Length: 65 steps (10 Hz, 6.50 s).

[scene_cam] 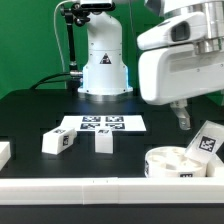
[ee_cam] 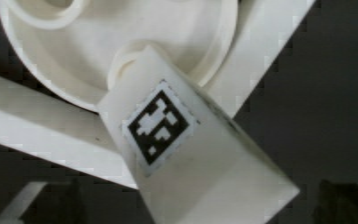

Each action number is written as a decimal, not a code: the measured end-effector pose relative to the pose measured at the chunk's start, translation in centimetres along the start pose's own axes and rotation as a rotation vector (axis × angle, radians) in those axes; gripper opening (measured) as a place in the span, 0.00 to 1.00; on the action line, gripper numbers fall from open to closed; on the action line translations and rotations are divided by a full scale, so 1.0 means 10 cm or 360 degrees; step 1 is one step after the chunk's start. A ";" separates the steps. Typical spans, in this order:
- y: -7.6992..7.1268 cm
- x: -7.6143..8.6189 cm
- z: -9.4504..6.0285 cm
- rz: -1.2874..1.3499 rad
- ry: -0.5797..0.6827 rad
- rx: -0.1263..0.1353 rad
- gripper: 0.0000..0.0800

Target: Assemble stool

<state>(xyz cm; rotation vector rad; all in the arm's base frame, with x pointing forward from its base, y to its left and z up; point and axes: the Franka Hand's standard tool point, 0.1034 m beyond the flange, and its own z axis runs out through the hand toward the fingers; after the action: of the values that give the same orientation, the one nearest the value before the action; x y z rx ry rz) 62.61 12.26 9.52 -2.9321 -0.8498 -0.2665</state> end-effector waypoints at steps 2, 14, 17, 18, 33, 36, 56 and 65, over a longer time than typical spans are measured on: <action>-0.03 0.01 0.04 -0.0307 -0.0050 -0.0024 0.81; 0.04 -0.03 0.14 -0.0821 -0.0119 -0.0056 0.43; 0.18 -0.13 0.11 -0.0648 -0.0173 0.0058 0.43; 0.21 -0.12 0.12 -0.0528 -0.0137 0.0054 0.43; 0.25 -0.14 0.14 0.1238 0.0178 -0.0040 0.43; 0.25 -0.15 0.14 0.1537 0.0189 -0.0013 0.43; 0.28 -0.04 -0.08 0.2763 0.0214 0.0196 0.81; 0.28 -0.02 -0.08 0.1326 0.0209 -0.0013 0.81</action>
Offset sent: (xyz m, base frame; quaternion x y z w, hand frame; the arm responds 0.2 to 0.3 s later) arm 0.0000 0.0000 0.0000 0.0000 0.0000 -0.1938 0.9810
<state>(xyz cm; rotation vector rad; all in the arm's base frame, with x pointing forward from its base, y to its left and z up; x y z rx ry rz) 63.79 9.72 10.25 -2.9210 0.4070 -0.3756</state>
